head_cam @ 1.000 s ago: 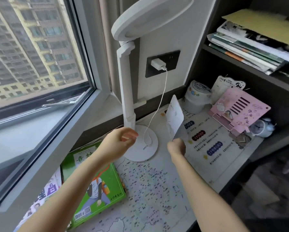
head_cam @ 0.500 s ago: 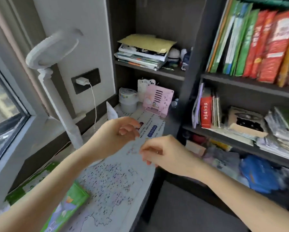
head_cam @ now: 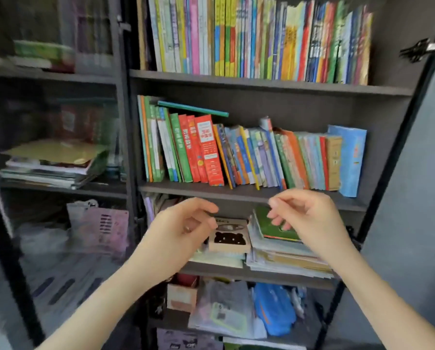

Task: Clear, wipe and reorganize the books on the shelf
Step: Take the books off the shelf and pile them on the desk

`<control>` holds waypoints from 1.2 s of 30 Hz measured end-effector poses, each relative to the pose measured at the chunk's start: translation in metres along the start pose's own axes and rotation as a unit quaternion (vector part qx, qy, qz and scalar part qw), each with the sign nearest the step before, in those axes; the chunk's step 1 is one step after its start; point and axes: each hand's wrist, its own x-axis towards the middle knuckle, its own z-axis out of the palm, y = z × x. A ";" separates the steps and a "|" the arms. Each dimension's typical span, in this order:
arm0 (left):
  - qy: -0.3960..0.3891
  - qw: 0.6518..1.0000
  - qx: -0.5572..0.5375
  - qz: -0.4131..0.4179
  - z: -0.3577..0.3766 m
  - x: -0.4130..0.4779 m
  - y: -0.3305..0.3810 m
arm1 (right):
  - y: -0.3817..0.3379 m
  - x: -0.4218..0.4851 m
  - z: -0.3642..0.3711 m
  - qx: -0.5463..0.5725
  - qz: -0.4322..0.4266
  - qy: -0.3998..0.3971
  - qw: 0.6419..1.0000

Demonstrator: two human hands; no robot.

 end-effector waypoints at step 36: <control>0.187 0.969 0.161 -0.005 0.245 0.408 -0.043 | 0.285 0.320 -0.127 -0.410 0.061 0.225 0.882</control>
